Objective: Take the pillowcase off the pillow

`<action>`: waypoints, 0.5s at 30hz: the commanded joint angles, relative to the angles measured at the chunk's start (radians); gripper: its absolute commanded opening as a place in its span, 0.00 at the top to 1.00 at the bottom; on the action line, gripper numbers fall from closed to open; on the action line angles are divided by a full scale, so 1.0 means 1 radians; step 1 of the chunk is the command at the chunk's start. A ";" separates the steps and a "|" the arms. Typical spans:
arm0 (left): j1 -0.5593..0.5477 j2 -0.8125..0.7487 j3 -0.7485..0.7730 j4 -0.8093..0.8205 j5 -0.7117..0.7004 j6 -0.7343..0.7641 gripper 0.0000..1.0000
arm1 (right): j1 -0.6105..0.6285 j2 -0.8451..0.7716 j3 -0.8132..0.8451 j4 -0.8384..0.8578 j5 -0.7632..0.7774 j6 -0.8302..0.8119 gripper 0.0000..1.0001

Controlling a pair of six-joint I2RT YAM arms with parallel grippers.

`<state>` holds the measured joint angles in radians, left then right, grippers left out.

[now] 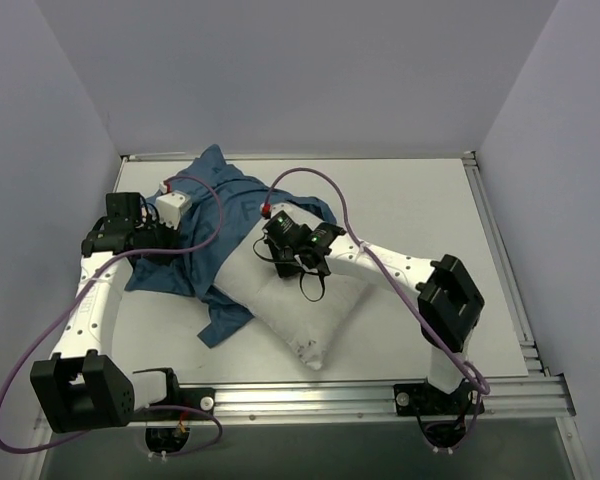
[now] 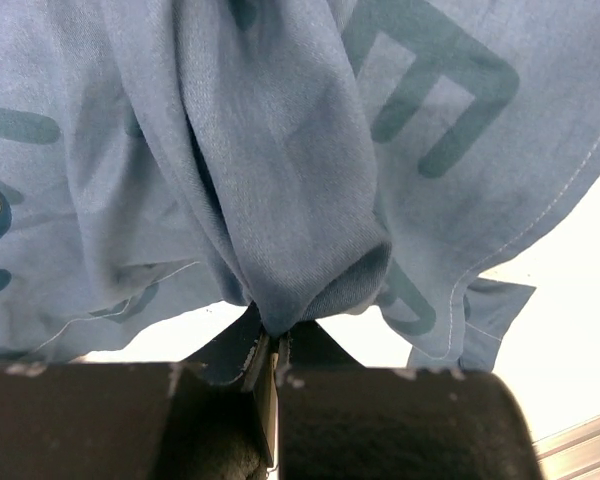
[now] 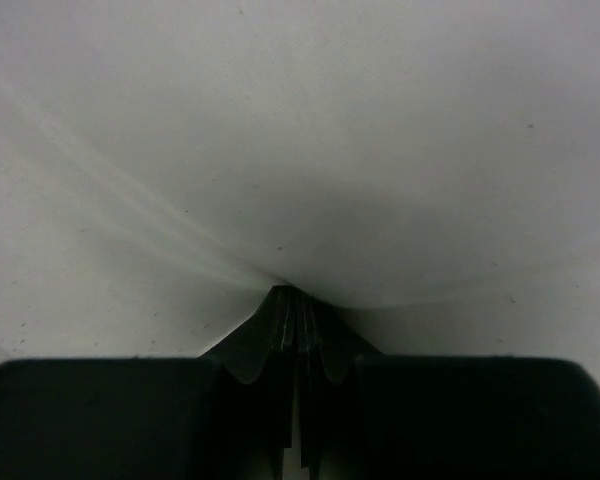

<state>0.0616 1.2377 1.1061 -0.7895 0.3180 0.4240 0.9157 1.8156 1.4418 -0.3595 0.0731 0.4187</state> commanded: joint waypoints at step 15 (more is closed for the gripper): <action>0.231 0.186 0.207 -0.061 0.162 0.164 0.14 | -0.370 0.307 -0.083 -0.283 0.497 -0.285 1.00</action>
<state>0.2516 1.4063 1.2198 -0.7906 0.3763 0.4717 0.6491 1.9797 1.4727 -0.3233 0.3679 0.2600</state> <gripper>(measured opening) 0.644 0.026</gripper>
